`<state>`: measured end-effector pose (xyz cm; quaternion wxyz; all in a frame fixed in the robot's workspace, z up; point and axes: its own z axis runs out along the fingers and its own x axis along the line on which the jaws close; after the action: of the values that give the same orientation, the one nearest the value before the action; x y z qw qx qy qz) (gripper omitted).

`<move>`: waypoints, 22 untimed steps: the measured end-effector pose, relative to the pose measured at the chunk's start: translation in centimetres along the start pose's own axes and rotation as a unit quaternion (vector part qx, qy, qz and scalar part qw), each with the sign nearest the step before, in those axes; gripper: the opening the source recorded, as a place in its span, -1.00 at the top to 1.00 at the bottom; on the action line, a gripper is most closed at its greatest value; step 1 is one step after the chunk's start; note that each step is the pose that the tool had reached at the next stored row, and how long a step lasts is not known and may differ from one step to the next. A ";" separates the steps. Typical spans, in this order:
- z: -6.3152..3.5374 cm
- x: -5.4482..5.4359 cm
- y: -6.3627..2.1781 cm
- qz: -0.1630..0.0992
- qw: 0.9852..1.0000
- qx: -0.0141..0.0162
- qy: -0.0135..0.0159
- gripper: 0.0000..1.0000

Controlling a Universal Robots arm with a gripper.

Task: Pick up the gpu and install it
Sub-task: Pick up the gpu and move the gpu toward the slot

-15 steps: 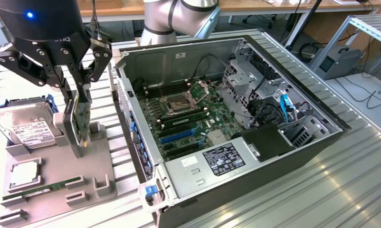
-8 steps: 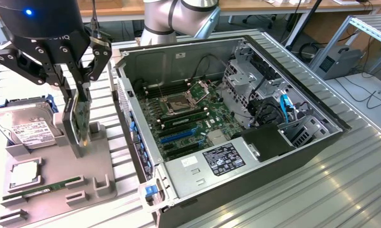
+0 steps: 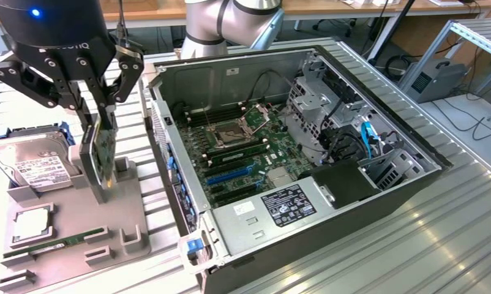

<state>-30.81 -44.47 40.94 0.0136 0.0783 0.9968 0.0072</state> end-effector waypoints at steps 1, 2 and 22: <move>-0.03 0.0 0.00 0.000 1.000 0.000 0.000 0.47; -0.05 0.0 0.00 0.000 1.000 0.000 0.000 0.47; -0.55 0.0 0.01 0.000 1.000 0.000 0.000 0.47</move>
<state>-30.81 -44.47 41.50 0.0136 0.0782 0.9968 0.0072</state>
